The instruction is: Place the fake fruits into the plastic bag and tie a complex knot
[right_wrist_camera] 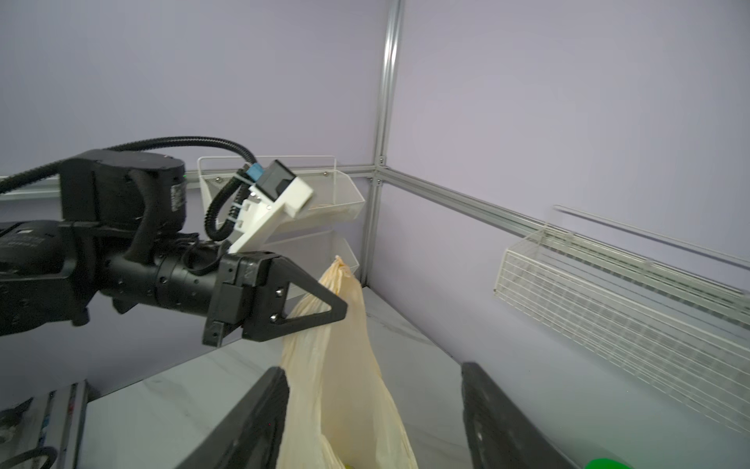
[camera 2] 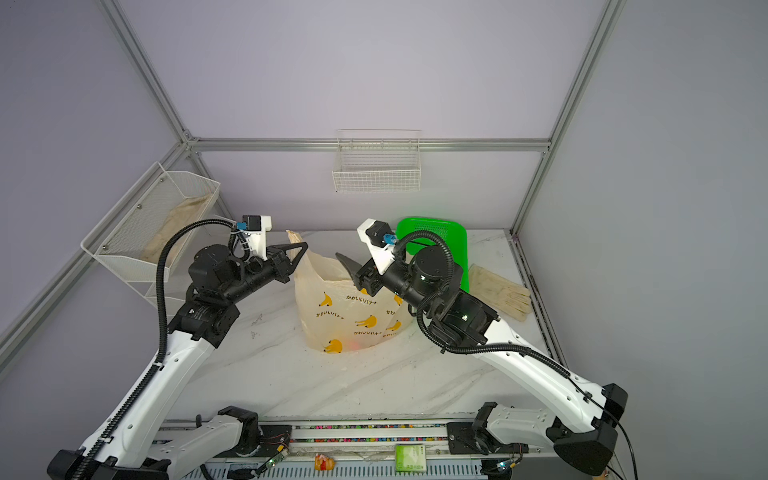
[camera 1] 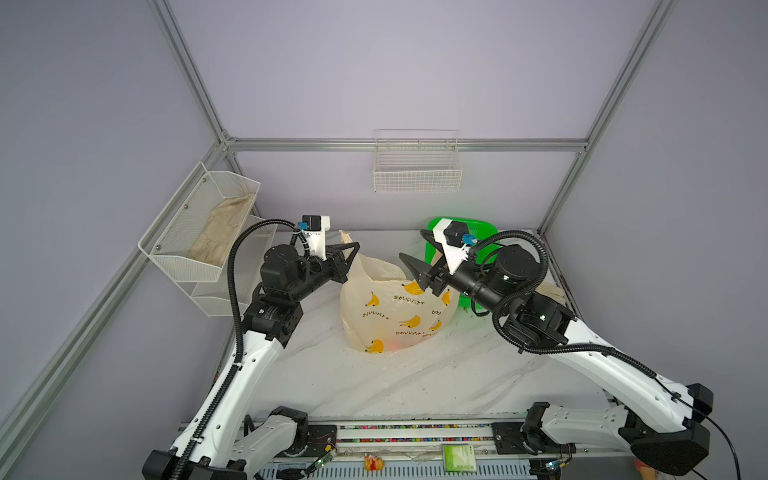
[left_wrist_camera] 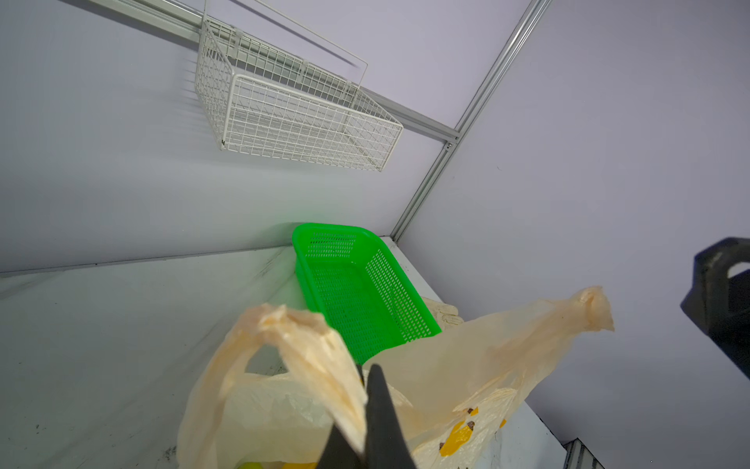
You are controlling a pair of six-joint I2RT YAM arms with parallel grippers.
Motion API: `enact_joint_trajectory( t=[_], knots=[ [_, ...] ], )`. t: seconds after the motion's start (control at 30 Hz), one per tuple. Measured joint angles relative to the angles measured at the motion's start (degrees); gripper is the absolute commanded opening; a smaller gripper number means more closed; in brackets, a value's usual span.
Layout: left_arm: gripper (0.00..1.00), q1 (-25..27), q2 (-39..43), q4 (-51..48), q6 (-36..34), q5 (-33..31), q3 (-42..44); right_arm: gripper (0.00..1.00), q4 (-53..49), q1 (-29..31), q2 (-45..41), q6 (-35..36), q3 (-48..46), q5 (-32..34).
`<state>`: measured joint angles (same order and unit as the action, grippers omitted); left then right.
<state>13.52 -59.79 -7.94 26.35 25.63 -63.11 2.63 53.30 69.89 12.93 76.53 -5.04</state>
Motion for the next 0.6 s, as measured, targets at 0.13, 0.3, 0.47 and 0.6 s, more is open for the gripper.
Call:
enact_joint_trajectory(
  t=[0.13,0.3,0.47,0.6],
  knots=[
    [0.00,0.00,0.00,-0.28,0.00,0.28,0.00,0.79,3.08,1.53,4.07,-0.13,-3.56,-5.68],
    [0.00,0.00,0.00,-0.59,-0.42,0.79,0.00,0.97,9.57,1.46,10.60,-1.84,-9.92,-10.12],
    [0.00,0.00,0.20,-1.53,-1.44,1.29,0.00,0.97,13.79,-1.75,19.69,-3.43,-8.37,-14.93],
    [0.00,0.00,0.70,-2.23,-1.90,1.92,0.00,0.70,16.06,-4.52,24.55,-3.93,-5.29,-19.87]
  ],
)
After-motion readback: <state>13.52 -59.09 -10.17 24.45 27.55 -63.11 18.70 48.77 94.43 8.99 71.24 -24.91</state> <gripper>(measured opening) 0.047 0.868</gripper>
